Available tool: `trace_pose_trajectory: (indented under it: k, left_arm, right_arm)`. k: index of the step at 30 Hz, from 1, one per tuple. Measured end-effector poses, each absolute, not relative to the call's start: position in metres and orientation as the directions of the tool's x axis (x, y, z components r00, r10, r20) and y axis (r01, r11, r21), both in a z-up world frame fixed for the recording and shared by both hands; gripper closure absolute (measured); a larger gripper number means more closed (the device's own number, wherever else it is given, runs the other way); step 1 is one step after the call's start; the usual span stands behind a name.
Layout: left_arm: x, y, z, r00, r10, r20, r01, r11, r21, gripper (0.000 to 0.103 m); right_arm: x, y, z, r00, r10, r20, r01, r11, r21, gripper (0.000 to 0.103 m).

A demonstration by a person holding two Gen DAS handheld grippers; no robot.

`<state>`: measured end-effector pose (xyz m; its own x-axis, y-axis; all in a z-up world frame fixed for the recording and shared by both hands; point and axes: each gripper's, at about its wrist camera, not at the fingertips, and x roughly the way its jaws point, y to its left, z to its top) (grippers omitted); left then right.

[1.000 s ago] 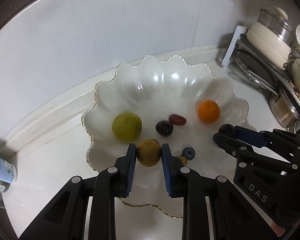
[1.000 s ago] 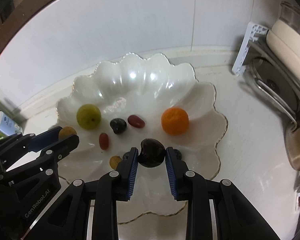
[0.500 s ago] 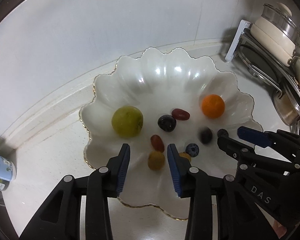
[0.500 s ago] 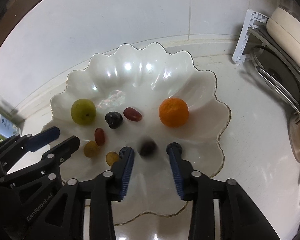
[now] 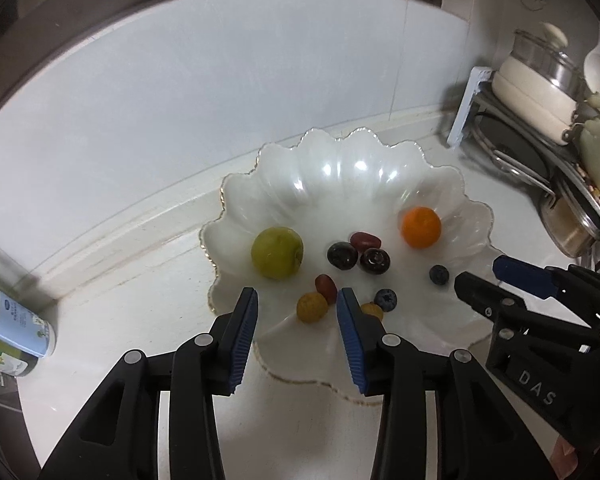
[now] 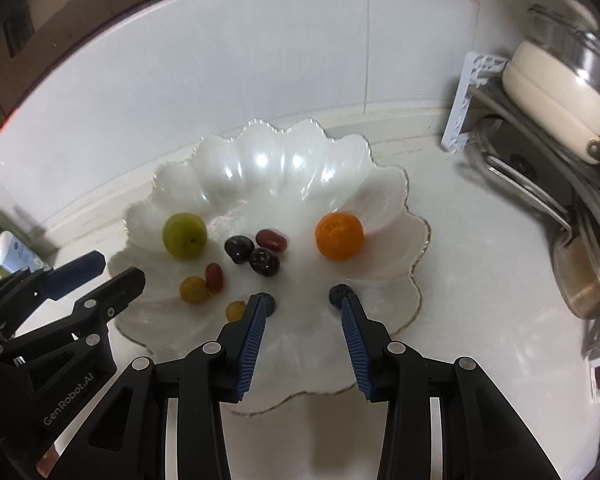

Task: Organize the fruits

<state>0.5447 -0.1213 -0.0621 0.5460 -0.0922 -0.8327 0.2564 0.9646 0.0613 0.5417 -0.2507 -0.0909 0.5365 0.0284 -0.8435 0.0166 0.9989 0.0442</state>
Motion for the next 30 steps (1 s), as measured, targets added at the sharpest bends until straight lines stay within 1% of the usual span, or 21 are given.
trace_pose_trajectory:
  k: [1, 3, 5, 8, 9, 10, 11, 12, 15, 17, 19, 20, 22, 25, 30]
  left_arm:
    - [0.539, -0.119, -0.058, 0.560, -0.093, -0.824, 0.254, 0.965, 0.063, 0.062]
    - [0.528, -0.113, -0.049, 0.582, -0.097, -0.807, 0.246, 0.967, 0.061, 0.058]
    - [0.515, -0.105, -0.039, 0.612, -0.098, -0.785, 0.233, 0.970, 0.061, 0.051]
    - [0.498, -0.095, -0.026, 0.644, -0.091, -0.760, 0.225, 0.972, 0.074, 0.050]
    - [0.492, -0.092, -0.022, 0.656, -0.086, -0.750, 0.223, 0.971, 0.084, 0.049]
    - [0.484, -0.089, -0.016, 0.674, -0.083, -0.734, 0.222, 0.970, 0.095, 0.045]
    - [0.479, -0.087, -0.013, 0.683, -0.082, -0.726, 0.223, 0.970, 0.100, 0.041]
    - [0.469, -0.084, -0.006, 0.703, -0.082, -0.706, 0.224, 0.968, 0.110, 0.040]
    - [0.442, -0.076, 0.008, 0.749, -0.077, -0.659, 0.220, 0.966, 0.138, 0.032]
    - [0.426, -0.074, 0.016, 0.770, -0.078, -0.634, 0.215, 0.966, 0.142, 0.024]
    - [0.408, -0.071, 0.025, 0.792, -0.079, -0.606, 0.205, 0.968, 0.142, 0.019]
    - [0.396, -0.068, 0.030, 0.806, -0.076, -0.587, 0.196, 0.970, 0.144, 0.017]
    - [0.378, -0.066, 0.036, 0.824, -0.073, -0.562, 0.188, 0.971, 0.150, 0.013]
    - [0.344, -0.064, 0.047, 0.853, -0.062, -0.519, 0.168, 0.973, 0.160, 0.010]
    - [0.288, -0.055, 0.062, 0.882, -0.063, -0.468, 0.138, 0.982, 0.127, 0.005]
  right_arm:
    - [0.536, -0.250, -0.086, 0.551, 0.026, -0.834, 0.020, 0.999, 0.044, 0.062]
    - [0.524, -0.248, -0.078, 0.579, 0.020, -0.815, 0.023, 0.999, 0.041, 0.062]
    - [0.509, -0.246, -0.068, 0.609, 0.011, -0.793, 0.027, 0.999, 0.036, 0.062]
    - [0.487, -0.242, -0.056, 0.646, -0.002, -0.764, 0.034, 0.999, 0.026, 0.062]
    - [0.477, -0.240, -0.051, 0.659, -0.009, -0.752, 0.038, 0.999, 0.021, 0.058]
    - [0.469, -0.238, -0.047, 0.671, -0.014, -0.741, 0.041, 0.999, 0.018, 0.054]
    - [0.462, -0.237, -0.044, 0.683, -0.021, -0.730, 0.048, 0.999, 0.015, 0.049]
    - [0.452, -0.236, -0.040, 0.699, -0.029, -0.714, 0.054, 0.998, 0.013, 0.045]
    - [0.428, -0.230, -0.029, 0.726, -0.027, -0.687, 0.057, 0.998, 0.021, 0.045]
    - [0.409, -0.227, -0.021, 0.745, -0.032, -0.666, 0.065, 0.998, 0.024, 0.045]
    - [0.391, -0.224, -0.015, 0.760, -0.049, -0.648, 0.076, 0.997, 0.013, 0.045]
    - [0.384, -0.223, -0.012, 0.767, -0.055, -0.639, 0.081, 0.997, 0.011, 0.044]
    - [0.364, -0.221, -0.005, 0.786, -0.075, -0.613, 0.094, 0.996, -0.001, 0.036]
    - [0.332, -0.221, 0.006, 0.820, -0.095, -0.565, 0.104, 0.994, -0.016, 0.035]
    - [0.272, -0.225, 0.019, 0.856, -0.097, -0.507, 0.108, 0.994, -0.006, 0.035]
